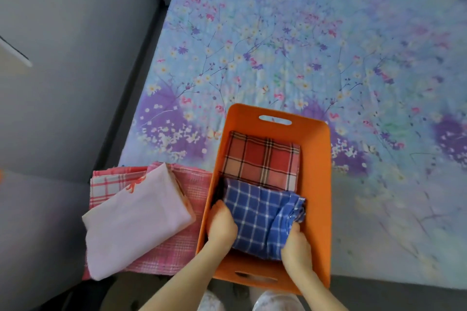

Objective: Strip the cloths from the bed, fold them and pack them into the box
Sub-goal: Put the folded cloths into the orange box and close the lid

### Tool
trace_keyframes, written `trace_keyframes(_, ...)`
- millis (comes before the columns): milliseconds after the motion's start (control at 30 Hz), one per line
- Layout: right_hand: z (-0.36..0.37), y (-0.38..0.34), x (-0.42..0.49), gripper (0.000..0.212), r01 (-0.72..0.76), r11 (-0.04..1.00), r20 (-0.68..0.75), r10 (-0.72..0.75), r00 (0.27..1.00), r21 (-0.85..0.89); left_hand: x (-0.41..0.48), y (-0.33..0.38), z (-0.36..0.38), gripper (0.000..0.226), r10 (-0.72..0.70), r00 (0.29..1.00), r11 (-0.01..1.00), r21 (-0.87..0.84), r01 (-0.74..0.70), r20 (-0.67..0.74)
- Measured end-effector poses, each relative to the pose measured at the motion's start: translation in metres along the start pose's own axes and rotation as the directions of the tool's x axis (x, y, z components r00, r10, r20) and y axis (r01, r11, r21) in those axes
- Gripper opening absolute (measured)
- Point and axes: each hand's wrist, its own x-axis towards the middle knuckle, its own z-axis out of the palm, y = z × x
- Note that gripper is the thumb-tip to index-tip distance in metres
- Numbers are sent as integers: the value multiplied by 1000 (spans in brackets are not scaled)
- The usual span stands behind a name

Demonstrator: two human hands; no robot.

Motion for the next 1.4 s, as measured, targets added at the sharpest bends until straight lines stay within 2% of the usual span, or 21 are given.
trace_keyframes(67, 3, 2, 4, 42, -24, 988, 91, 38, 995, -153, 8, -8, 8, 56, -19, 999, 995, 95, 16, 32)
trace_keyframes(100, 2, 3, 5, 45, -31, 974, 104, 55, 993, -222, 8, -8, 10, 66, -8, 1000, 962, 271, 0, 28)
trace_keyframes(167, -5, 0, 9, 59, 32, 943, 50, -16, 999, -332, 6, -1, 11, 76, 115, 993, 799, 595, -89, -6)
trace_keyframes(267, -21, -11, 24, 76, 225, 879, 58, -221, 973, -420, 13, 9, 16, 71, 310, 946, 662, 694, -283, 90)
trace_keyframes(333, -22, -13, 43, 78, 330, 835, 244, -243, 939, -440, 25, 10, 19, 76, 235, 945, 638, 696, -328, 230)
trace_keyframes(400, -21, -13, 61, 77, 391, 789, 454, -161, 876, -473, 35, 14, 15, 77, 98, 937, 665, 678, -311, 334)
trace_keyframes(500, -28, -15, 83, 68, 425, 761, 587, -72, 806, -490, 38, 28, -2, 60, 54, 914, 824, 499, -268, 402)
trace_keyframes(567, -38, -29, 86, 44, 412, 763, 547, -92, 832, -498, 33, 37, -25, 49, 131, 918, 916, 308, -256, 373)
trace_keyframes(633, -55, -51, 78, 19, 373, 797, 363, -208, 908, -476, 20, 44, -56, 39, 253, 920, 956, 67, -285, 301)
trace_keyframes(700, -73, -78, 60, 20, 385, 861, 84, -380, 921, -331, 2, 43, -92, 29, 316, 934, 933, -231, -275, 165)
trace_keyframes(767, -87, -109, 30, 21, 542, 840, -202, -535, 820, -25, -9, 26, -126, 22, 269, 963, 872, -420, -251, -17)
trace_keyframes(833, -95, -147, -7, 21, 700, 676, -306, -633, 711, 231, -8, -8, -152, 19, 162, 961, 877, -415, -244, -222)
trace_keyframes(900, -86, -181, -34, 22, 736, 582, -233, -707, 668, 345, -3, -53, -168, 19, -19, 917, 900, -406, -158, -399)
trace_keyframes(1033, -22, -233, -43, 33, 629, 743, 228, -669, 708, 226, 3, -142, -171, 30, -441, 714, 870, -454, 192, -544)
trace_keyframes(1067, -4, -243, -42, 33, 595, 786, 300, -615, 729, 167, 3, -162, -169, 33, -506, 676, 844, -469, 261, -536)
trace_keyframes(1133, 22, -253, -35, 38, 496, 866, 371, -482, 794, 63, 2, -197, -158, 45, -596, 665, 787, -490, 374, -449)
trace_keyframes(1200, 39, -254, -25, 44, 372, 928, 403, -350, 846, 25, 1, -221, -142, 60, -675, 695, 685, -562, 465, -247)
trace_keyframes(1233, 45, -252, -22, 47, 322, 946, 412, -303, 859, 26, -1, -229, -134, 68, -712, 694, 586, -639, 498, -112)
trace_keyframes(1300, 55, -249, -22, 53, 263, 964, 391, -260, 883, 49, -4, -237, -123, 82, -727, 676, 315, -816, 484, 120)
trace_keyframes(1333, 58, -248, -23, 57, 240, 968, 377, -250, 892, 73, -3, -240, -119, 86, -713, 681, 231, -862, 451, 165)
trace_keyframes(1400, 64, -248, -31, 67, 210, 968, 367, -246, 897, 137, -4, -246, -113, 83, -698, 695, 177, -900, 398, 171)
